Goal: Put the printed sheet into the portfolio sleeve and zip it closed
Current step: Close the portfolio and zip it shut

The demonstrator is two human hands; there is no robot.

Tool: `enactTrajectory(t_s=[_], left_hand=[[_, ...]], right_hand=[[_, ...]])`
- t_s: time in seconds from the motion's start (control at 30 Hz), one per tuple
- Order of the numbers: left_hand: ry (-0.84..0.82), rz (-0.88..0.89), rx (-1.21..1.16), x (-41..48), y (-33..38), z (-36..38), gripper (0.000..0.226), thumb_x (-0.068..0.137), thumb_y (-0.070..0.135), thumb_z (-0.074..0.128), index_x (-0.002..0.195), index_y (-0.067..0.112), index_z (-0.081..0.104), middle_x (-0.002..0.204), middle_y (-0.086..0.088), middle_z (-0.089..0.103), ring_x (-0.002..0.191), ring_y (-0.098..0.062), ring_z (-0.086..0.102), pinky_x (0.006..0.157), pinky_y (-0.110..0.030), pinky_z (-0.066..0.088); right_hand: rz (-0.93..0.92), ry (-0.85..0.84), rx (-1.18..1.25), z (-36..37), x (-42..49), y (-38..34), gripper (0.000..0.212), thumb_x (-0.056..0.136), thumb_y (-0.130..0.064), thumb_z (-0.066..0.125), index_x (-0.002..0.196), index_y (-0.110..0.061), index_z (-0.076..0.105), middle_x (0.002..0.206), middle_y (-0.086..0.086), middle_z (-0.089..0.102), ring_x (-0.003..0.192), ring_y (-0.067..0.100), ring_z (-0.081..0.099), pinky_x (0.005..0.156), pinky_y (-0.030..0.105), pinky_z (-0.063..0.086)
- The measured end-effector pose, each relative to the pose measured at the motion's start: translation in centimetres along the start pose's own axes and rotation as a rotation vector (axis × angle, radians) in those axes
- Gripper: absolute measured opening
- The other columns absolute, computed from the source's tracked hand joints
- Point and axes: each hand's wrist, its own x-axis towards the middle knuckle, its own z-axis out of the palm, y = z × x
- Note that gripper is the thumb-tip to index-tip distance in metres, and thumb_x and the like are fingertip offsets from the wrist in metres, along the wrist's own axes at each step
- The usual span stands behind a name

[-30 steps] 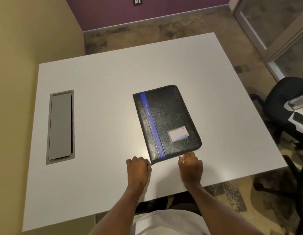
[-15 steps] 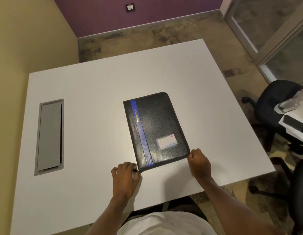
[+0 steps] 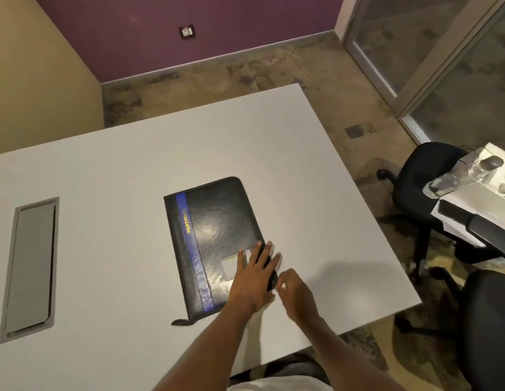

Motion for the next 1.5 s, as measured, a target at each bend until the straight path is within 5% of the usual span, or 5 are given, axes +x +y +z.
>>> enactTrajectory(t_s=[0.3, 0.93, 1.1, 1.3, 1.5], left_hand=[[-0.005, -0.021, 0.048, 1.4, -0.2, 0.8, 0.066, 0.089, 0.048, 0.064, 0.147, 0.028, 0.038, 0.176, -0.002, 0.003, 0.164, -0.027, -0.004, 0.126, -0.067, 0.004], [-0.082, 0.102, 0.141, 1.5, -2.4, 0.4, 0.077, 0.089, 0.063, 0.057, 0.154, 0.033, 0.029, 0.176, -0.01, 0.009, 0.163, -0.036, 0.002, 0.124, -0.071, 0.005], [-0.049, 0.174, 0.184, 1.9, -3.4, -0.1, 0.072, 0.065, 0.077, 0.062, 0.125, 0.038, 0.065, 0.147, -0.003, 0.064, 0.137, -0.029, 0.06, 0.099, -0.06, 0.056], [0.323, 0.134, -0.139, 3.4, -4.3, 1.5, 0.019, 0.08, 0.048, 0.079, 0.092, 0.036, 0.071, 0.122, 0.005, 0.078, 0.116, -0.019, 0.075, 0.079, -0.053, 0.065], [0.294, 0.152, -0.216, 4.4, -4.2, 3.7, 0.033, 0.083, 0.051, 0.057, 0.11, 0.038, 0.07, 0.109, 0.024, 0.078, 0.122, -0.005, 0.063, 0.116, -0.047, 0.035]], right_hand=[[-0.188, -0.028, -0.209, -0.9, 1.3, 1.2, 0.015, 0.105, -0.029, 0.052, 0.107, -0.018, 0.062, 0.108, -0.004, 0.06, 0.093, 0.017, 0.064, 0.08, 0.031, 0.054], [-0.276, 0.074, -0.396, -3.0, 11.3, -2.5, 0.018, 0.104, -0.037, 0.054, 0.111, -0.024, 0.064, 0.111, -0.005, 0.063, 0.102, 0.019, 0.066, 0.088, 0.034, 0.053], [-0.3, 0.075, -0.422, -3.2, 16.1, -5.2, 0.022, 0.105, -0.04, 0.053, 0.114, -0.024, 0.063, 0.114, -0.004, 0.062, 0.103, 0.018, 0.064, 0.09, 0.034, 0.053], [-0.352, 0.1, -0.452, -3.9, 22.3, -8.2, 0.023, 0.104, -0.042, 0.053, 0.112, -0.023, 0.063, 0.113, -0.004, 0.062, 0.101, 0.017, 0.063, 0.09, 0.035, 0.053], [-0.413, 0.133, -0.47, -4.5, 27.5, -10.9, 0.021, 0.104, -0.04, 0.054, 0.109, -0.022, 0.063, 0.11, -0.004, 0.062, 0.099, 0.018, 0.064, 0.088, 0.035, 0.053]])
